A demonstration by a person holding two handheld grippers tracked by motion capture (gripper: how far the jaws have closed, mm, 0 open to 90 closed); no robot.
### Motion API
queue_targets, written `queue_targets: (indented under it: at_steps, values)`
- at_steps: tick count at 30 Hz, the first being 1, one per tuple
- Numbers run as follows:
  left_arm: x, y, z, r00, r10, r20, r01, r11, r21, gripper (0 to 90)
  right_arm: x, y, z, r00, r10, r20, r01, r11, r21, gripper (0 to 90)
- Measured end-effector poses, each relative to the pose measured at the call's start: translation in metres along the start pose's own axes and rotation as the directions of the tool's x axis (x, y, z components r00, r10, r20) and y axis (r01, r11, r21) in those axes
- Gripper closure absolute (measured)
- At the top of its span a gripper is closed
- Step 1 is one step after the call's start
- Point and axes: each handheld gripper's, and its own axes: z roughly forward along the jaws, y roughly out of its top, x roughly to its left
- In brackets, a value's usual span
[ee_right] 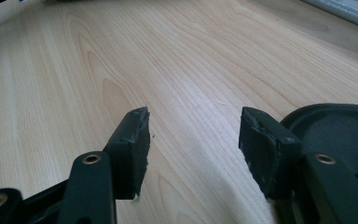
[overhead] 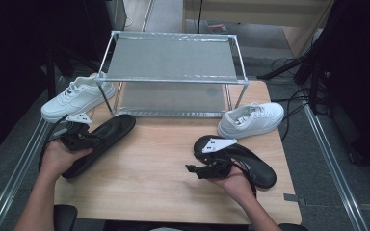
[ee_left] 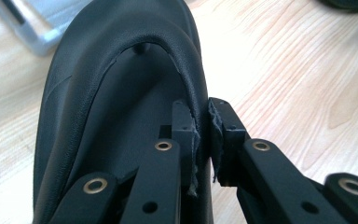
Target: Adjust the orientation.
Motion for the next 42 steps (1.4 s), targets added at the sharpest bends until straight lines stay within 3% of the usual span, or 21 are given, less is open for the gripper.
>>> queue_targets:
  at_steps: [5,12,15,21,27,37,42]
  values:
    - [-0.018,0.012,-0.002,0.9995,0.032,0.002,-0.032,0.9995,-0.006,81.7,-0.002,0.001,-0.002,1.0000,0.000,0.006,0.000,1.000,-0.012,44.6]
    - [-0.042,0.026,0.009,0.9998,0.005,0.017,-0.006,0.9997,0.023,81.6,-0.002,0.003,-0.002,1.0000,-0.003,0.002,0.003,1.000,-0.016,44.4]
    - [-0.050,0.030,0.014,0.9996,0.021,0.017,-0.021,0.9991,0.036,81.8,-0.002,0.003,-0.001,1.0000,-0.004,0.003,0.004,1.000,-0.012,44.1]
    - [-0.070,0.038,0.024,0.9973,0.041,0.061,-0.043,0.9985,0.033,81.8,-0.002,0.005,0.001,0.9999,-0.012,-0.002,0.012,1.000,-0.008,43.7]
    - [-0.090,0.047,0.039,0.9949,0.063,0.079,-0.068,0.9960,0.057,81.7,-0.003,0.007,0.006,0.9998,0.012,-0.015,-0.012,1.000,-0.003,44.1]
    - [-0.118,0.057,0.063,0.9895,0.089,0.114,-0.097,0.9936,0.058,81.8,-0.002,0.008,0.005,0.9998,-0.011,-0.015,0.011,1.000,-0.008,43.3]
    - [-0.126,0.057,0.090,0.9908,0.072,0.115,-0.085,0.9895,0.117,81.5,-0.001,0.008,0.006,0.9998,-0.012,-0.015,0.012,1.000,-0.006,43.4]
